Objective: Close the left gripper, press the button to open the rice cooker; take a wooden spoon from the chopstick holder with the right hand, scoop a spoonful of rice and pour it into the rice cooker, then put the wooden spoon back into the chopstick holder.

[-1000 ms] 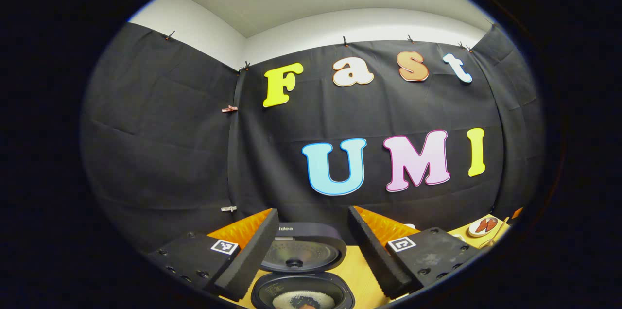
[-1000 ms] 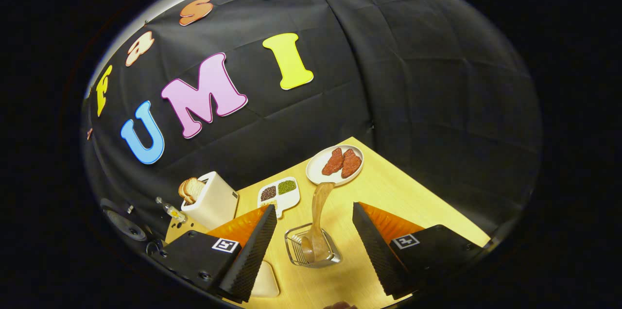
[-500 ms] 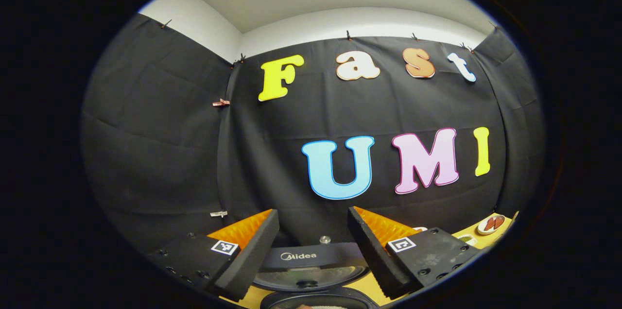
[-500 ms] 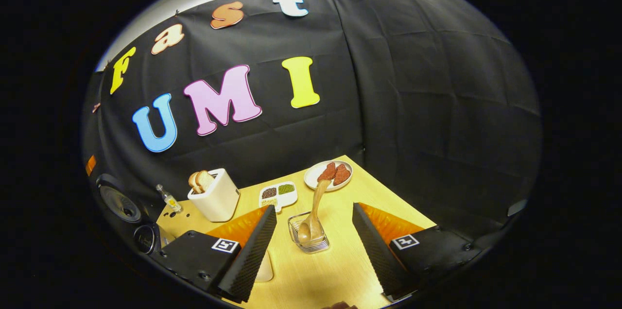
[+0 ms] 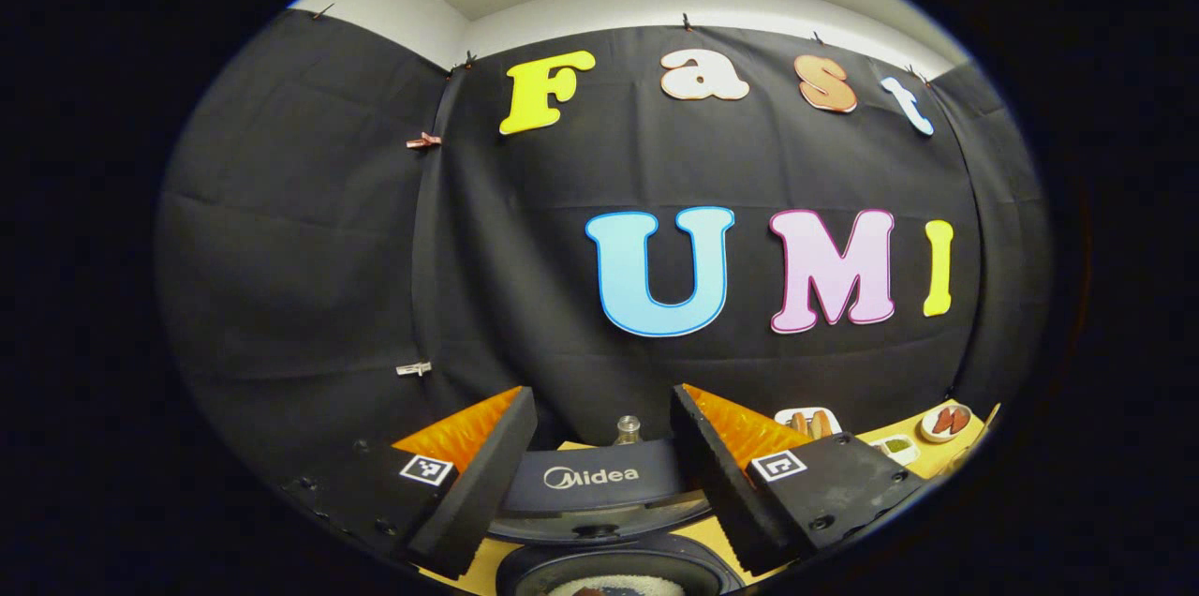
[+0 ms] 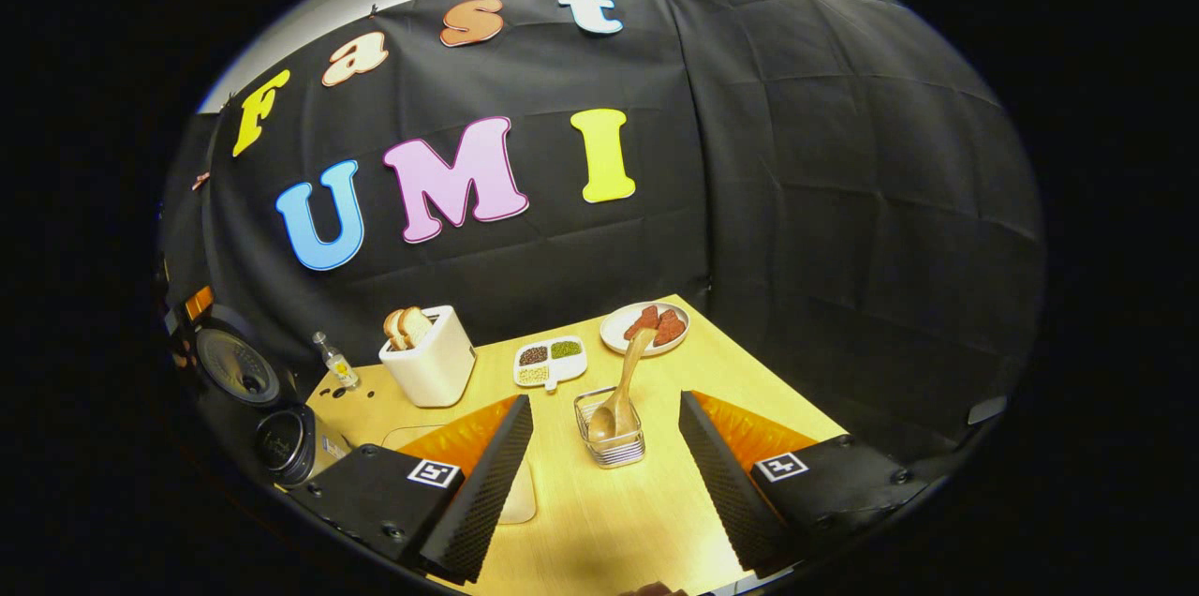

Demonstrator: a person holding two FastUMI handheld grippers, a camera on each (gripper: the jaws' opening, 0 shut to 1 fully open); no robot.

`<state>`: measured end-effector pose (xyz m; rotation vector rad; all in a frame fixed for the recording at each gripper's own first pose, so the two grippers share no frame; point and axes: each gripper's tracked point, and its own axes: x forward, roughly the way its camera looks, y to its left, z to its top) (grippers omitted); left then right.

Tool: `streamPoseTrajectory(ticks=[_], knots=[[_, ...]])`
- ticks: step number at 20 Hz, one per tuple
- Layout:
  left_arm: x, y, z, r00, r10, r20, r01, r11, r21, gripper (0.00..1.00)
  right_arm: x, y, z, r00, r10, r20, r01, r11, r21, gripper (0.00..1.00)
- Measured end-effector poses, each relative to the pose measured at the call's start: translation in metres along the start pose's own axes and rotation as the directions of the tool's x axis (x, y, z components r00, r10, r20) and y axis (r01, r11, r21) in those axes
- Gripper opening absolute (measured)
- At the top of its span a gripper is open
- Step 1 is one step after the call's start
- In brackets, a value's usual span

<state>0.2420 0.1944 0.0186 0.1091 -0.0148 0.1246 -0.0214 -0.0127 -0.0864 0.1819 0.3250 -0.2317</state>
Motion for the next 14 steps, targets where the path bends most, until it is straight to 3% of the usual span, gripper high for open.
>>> streamPoseTrajectory(ticks=[5,14], knots=[[-0.039,-0.009,-0.020,0.990,0.027,-0.138,-0.031,0.999,-0.025,1.00,0.007,0.008,-0.012,0.999,0.034,-0.025,-0.034,0.999,-0.003,0.98],[-0.115,-0.032,-0.097,0.926,0.004,-0.378,-0.032,0.997,-0.067,1.00,0.016,0.035,-0.046,0.990,0.115,-0.083,-0.112,0.993,0.034,0.98]])
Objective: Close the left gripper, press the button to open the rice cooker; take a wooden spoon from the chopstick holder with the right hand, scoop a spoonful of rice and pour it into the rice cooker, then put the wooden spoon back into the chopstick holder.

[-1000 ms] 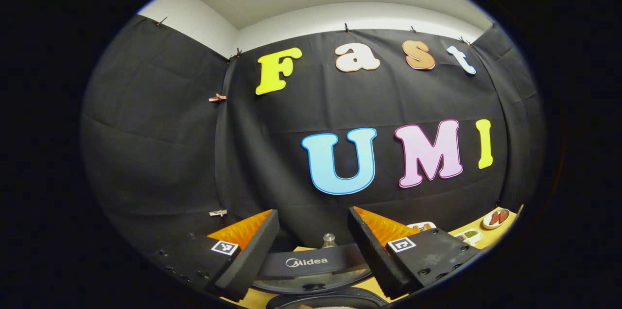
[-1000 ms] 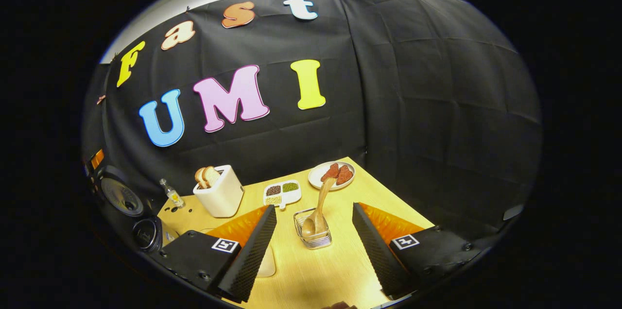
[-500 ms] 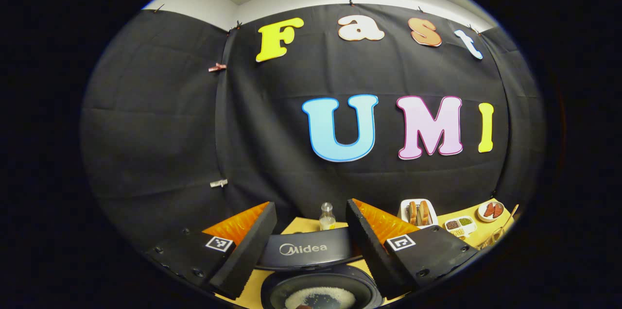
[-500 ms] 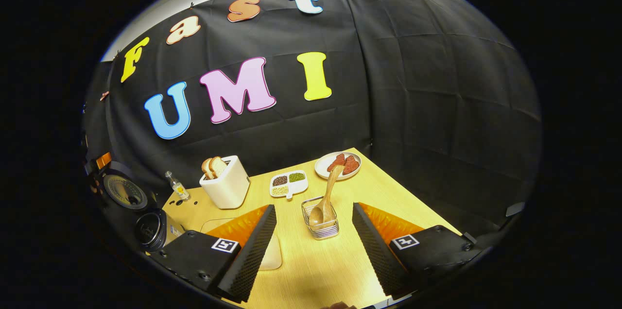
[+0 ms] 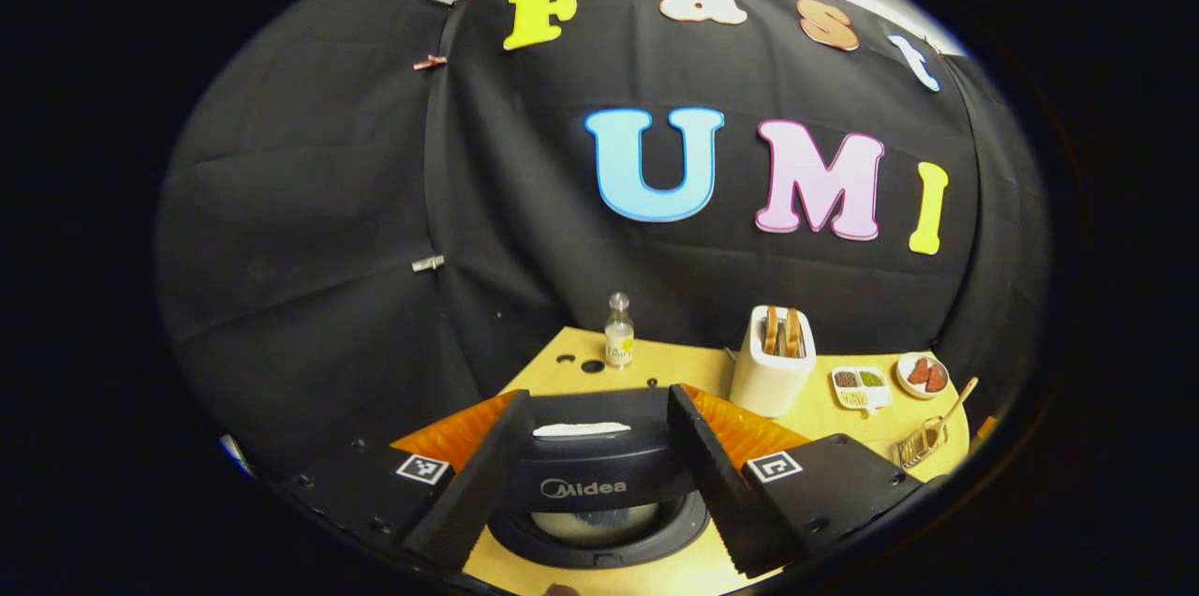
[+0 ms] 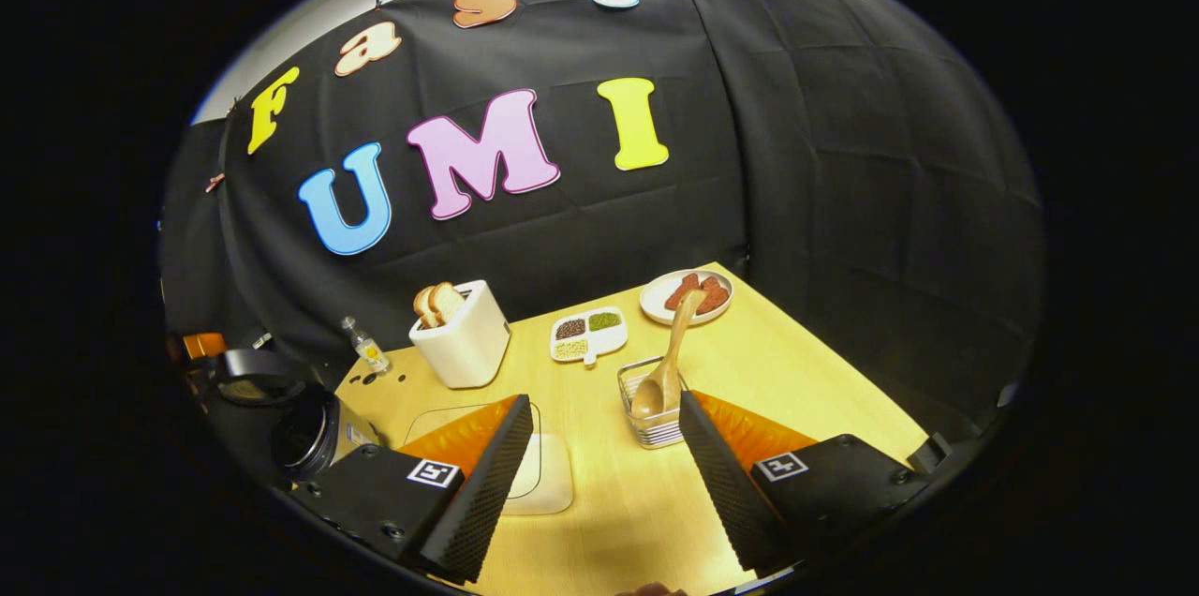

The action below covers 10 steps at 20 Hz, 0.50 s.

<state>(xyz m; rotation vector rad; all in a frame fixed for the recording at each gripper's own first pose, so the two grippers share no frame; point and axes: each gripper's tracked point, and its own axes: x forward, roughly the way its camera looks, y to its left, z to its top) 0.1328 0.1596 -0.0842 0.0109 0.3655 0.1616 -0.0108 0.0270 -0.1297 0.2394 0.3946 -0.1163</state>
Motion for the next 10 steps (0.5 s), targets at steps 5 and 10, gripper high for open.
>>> streamPoseTrajectory(ticks=[5,10], knots=[[-0.008,-0.003,-0.060,0.997,-0.006,-0.072,0.005,1.000,-0.003,0.98,-0.002,0.008,-0.027,0.998,0.027,-0.055,-0.026,1.000,0.008,0.98],[-0.003,-0.004,-0.107,0.994,0.003,-0.108,-0.003,1.000,0.006,0.99,-0.004,0.022,-0.039,0.995,0.057,-0.087,-0.062,0.997,-0.044,0.99]])
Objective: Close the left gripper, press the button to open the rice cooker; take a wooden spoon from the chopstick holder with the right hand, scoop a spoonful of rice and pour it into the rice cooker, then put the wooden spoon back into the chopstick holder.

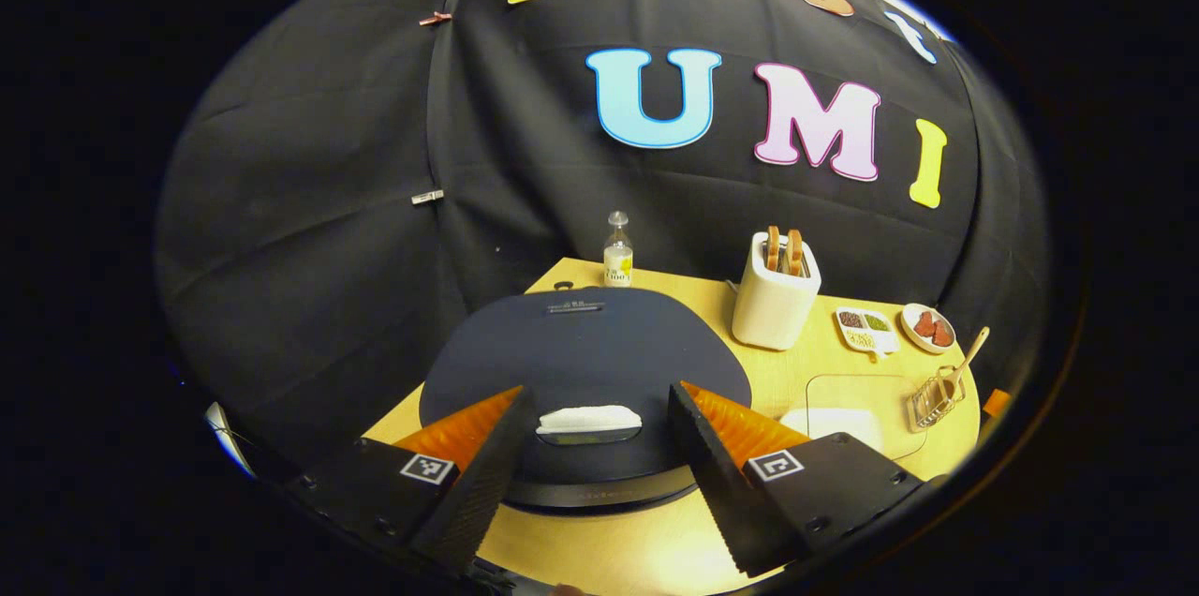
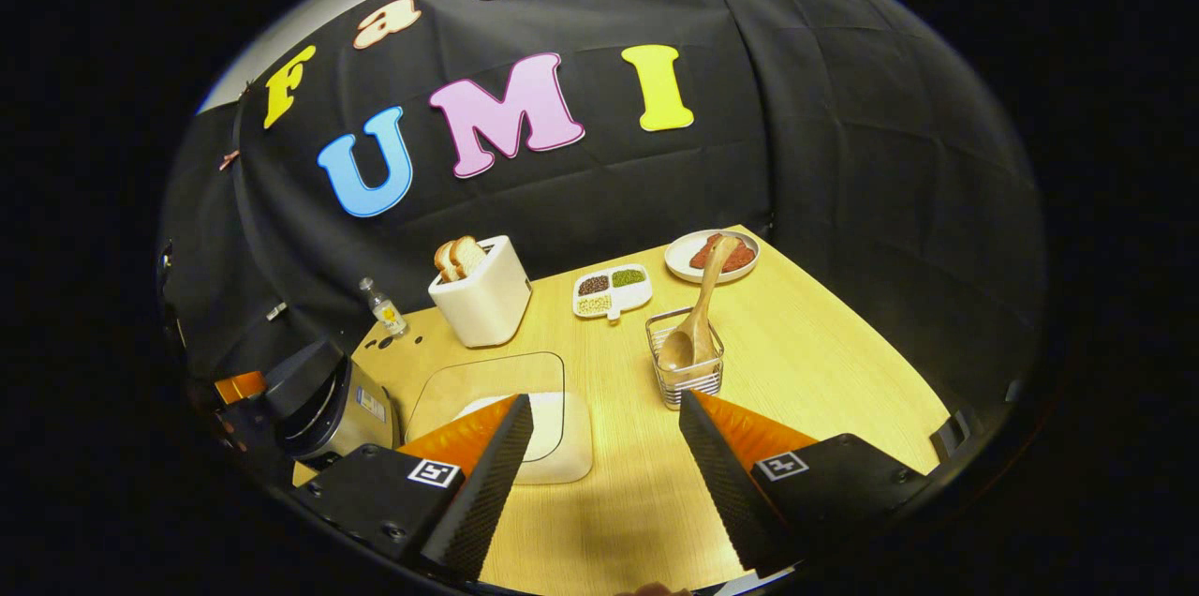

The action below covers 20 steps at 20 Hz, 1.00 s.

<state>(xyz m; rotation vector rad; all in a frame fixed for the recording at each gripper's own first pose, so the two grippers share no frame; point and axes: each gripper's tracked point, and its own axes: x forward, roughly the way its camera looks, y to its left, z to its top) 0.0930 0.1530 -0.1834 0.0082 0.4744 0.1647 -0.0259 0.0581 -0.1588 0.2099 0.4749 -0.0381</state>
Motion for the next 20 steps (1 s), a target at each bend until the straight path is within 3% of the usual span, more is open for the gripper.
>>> streamPoseTrajectory(ticks=[3,13,20], knots=[[0.006,0.000,-0.021,1.000,0.000,-0.011,0.000,1.000,0.018,0.99,0.001,0.011,-0.005,1.000,0.020,-0.013,-0.020,1.000,-0.021,0.98],[0.013,-0.004,-0.028,1.000,0.004,0.026,-0.005,0.999,0.036,1.00,0.009,0.039,-0.016,0.997,0.058,-0.050,-0.060,0.997,-0.042,0.98],[0.006,-0.004,-0.017,0.996,-0.076,0.043,0.074,0.997,0.033,0.99,0.004,0.041,-0.003,0.998,0.056,-0.010,-0.057,0.998,-0.041,0.98]])
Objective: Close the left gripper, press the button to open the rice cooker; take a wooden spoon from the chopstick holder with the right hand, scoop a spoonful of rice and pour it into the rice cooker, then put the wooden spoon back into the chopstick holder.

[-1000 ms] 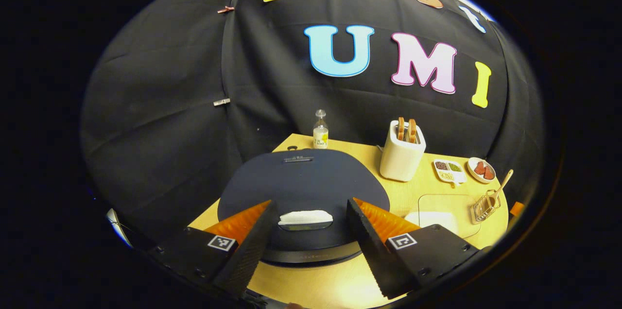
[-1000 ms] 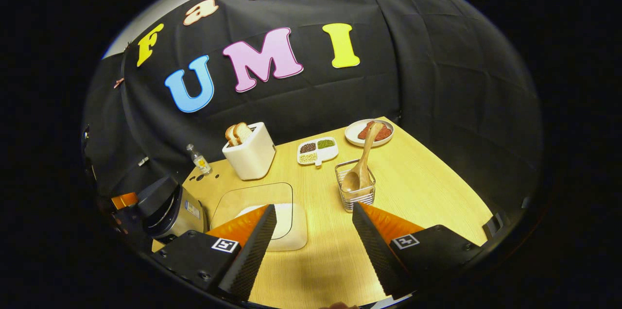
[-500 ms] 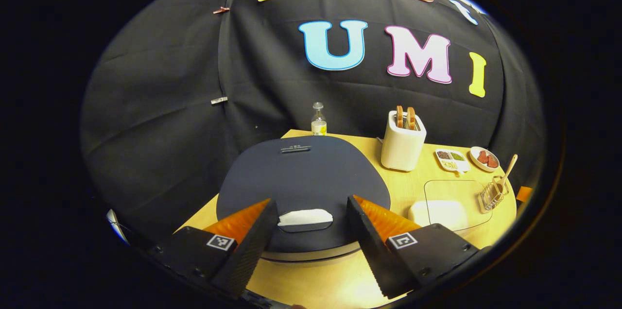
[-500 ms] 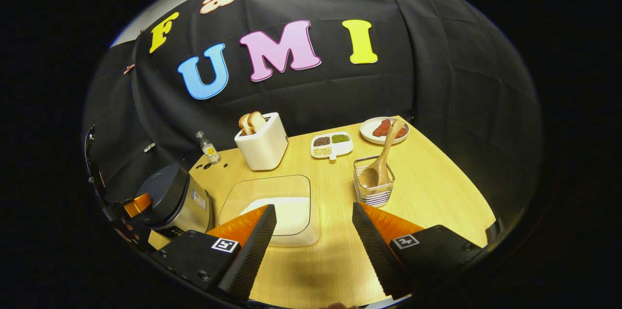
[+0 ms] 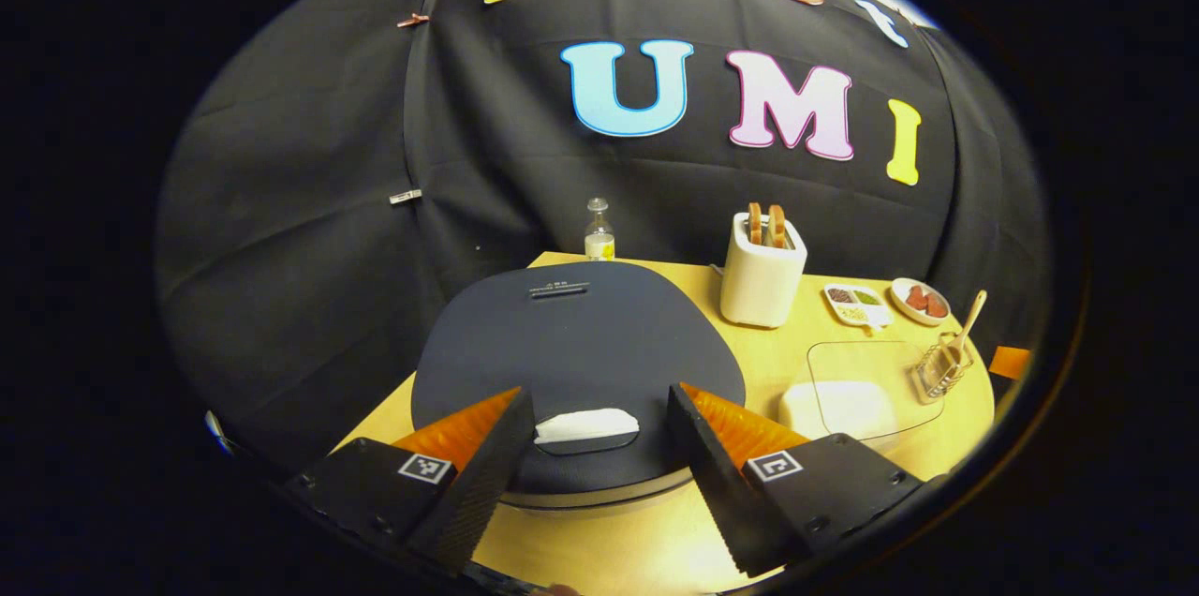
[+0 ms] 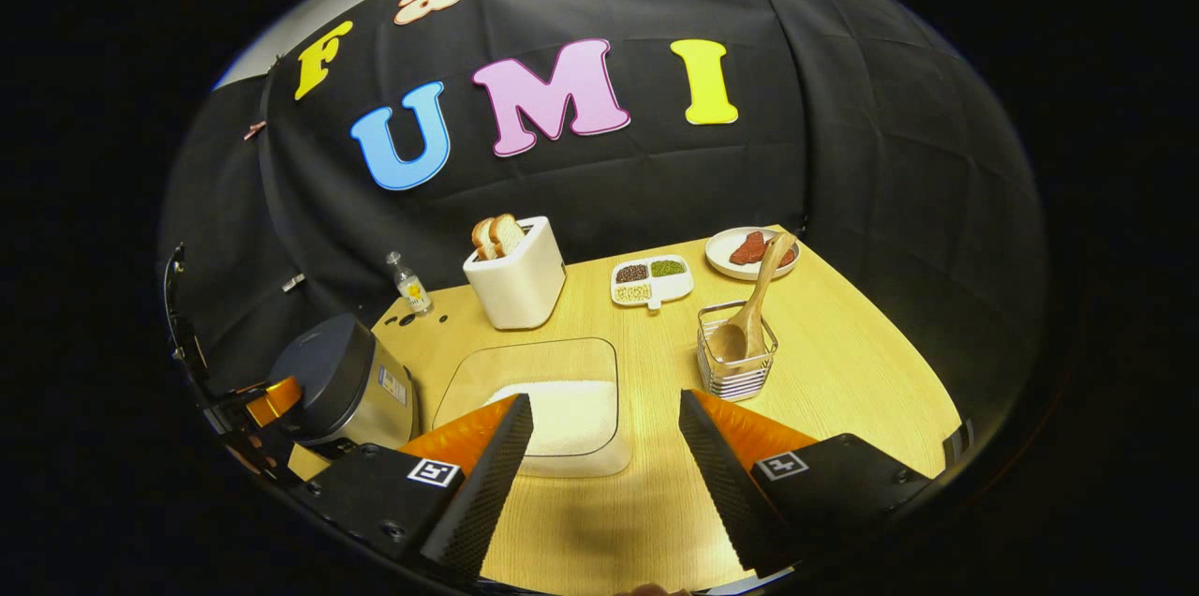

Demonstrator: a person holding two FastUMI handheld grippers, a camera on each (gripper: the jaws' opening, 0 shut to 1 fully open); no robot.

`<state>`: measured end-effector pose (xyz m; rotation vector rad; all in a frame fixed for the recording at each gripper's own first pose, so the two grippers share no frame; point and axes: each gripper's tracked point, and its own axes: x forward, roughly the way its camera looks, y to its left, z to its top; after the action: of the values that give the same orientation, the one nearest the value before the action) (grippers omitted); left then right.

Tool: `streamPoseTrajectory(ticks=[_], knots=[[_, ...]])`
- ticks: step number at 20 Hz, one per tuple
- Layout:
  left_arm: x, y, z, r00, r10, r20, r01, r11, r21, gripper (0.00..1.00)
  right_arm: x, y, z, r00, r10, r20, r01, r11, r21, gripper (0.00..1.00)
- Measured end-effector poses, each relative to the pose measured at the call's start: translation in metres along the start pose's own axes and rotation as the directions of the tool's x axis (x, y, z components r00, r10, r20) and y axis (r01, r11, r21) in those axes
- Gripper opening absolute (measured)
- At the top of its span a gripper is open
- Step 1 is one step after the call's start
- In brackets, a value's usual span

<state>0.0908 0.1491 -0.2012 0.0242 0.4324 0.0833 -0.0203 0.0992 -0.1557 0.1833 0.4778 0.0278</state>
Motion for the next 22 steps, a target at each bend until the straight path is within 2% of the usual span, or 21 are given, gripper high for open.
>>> streamPoseTrajectory(ticks=[2,5,10,12,16,19,22], knots=[[-0.012,0.002,0.012,0.999,0.001,0.041,-0.001,1.000,-0.007,0.96,-0.005,-0.002,0.013,0.999,-0.008,0.036,0.008,1.000,0.003,0.99],[-0.041,-0.016,0.044,0.988,-0.047,0.149,0.050,0.999,-0.017,0.95,-0.019,-0.010,0.037,0.994,-0.034,0.100,0.035,0.999,-0.012,0.99],[-0.093,-0.043,0.091,0.948,-0.123,0.294,0.133,0.991,-0.012,0.95,-0.064,-0.022,0.090,0.957,-0.077,0.278,0.097,0.993,-0.060,0.98],[-0.108,-0.057,0.099,0.936,-0.159,0.313,0.169,0.986,-0.005,0.95,-0.082,-0.028,0.106,0.938,-0.097,0.332,0.128,0.989,-0.072,0.98],[-0.130,-0.078,0.104,0.918,-0.218,0.331,0.232,0.973,-0.001,0.95,-0.110,-0.034,0.118,0.920,-0.136,0.368,0.161,0.986,-0.036,0.98],[-0.133,-0.094,0.111,0.896,-0.269,0.354,0.263,0.963,0.064,0.95,-0.113,-0.044,0.124,0.901,-0.189,0.390,0.217,0.976,-0.028,0.98],[-0.127,-0.109,0.116,0.880,-0.316,0.354,0.295,0.949,0.114,0.95,-0.104,-0.034,0.128,0.900,-0.188,0.394,0.225,0.973,-0.050,0.98]])
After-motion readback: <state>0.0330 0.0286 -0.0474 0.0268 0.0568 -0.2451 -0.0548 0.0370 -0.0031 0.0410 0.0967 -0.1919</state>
